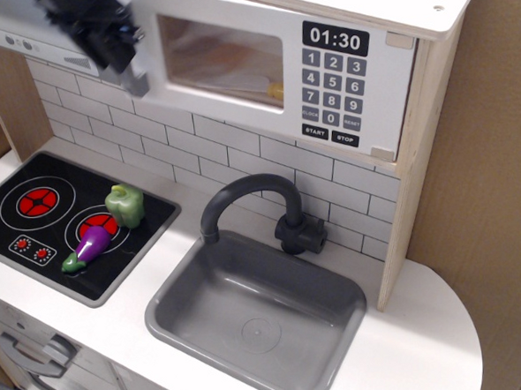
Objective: Open microwave
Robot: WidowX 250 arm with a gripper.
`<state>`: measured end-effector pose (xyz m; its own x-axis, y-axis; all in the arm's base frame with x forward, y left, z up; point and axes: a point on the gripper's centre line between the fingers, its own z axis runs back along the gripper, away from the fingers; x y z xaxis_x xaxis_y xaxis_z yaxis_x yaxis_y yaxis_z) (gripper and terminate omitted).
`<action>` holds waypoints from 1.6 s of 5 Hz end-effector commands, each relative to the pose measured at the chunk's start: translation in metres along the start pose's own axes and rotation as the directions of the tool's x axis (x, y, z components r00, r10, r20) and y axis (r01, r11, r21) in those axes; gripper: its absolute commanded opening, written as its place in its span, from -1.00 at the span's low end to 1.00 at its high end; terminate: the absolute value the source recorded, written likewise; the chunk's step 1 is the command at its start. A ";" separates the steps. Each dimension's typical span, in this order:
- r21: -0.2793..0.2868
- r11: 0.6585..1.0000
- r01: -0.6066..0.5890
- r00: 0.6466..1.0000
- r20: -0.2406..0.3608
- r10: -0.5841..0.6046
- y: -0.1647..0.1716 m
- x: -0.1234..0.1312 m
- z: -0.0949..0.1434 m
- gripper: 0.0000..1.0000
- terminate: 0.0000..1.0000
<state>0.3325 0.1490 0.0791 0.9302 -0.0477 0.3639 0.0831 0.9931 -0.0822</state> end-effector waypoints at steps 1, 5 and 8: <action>0.006 0.998 0.057 0.998 -0.042 -0.056 -0.024 -0.030 0.043 1.00 -1.00; -0.167 0.941 -0.296 0.955 -0.077 0.287 -0.039 0.045 0.124 1.00 -1.00; 0.023 0.943 -0.332 0.939 -0.085 0.333 -0.005 0.044 0.068 1.00 -1.00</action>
<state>0.3427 0.1448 0.1239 0.9428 0.2903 0.1637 -0.2594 0.9475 -0.1868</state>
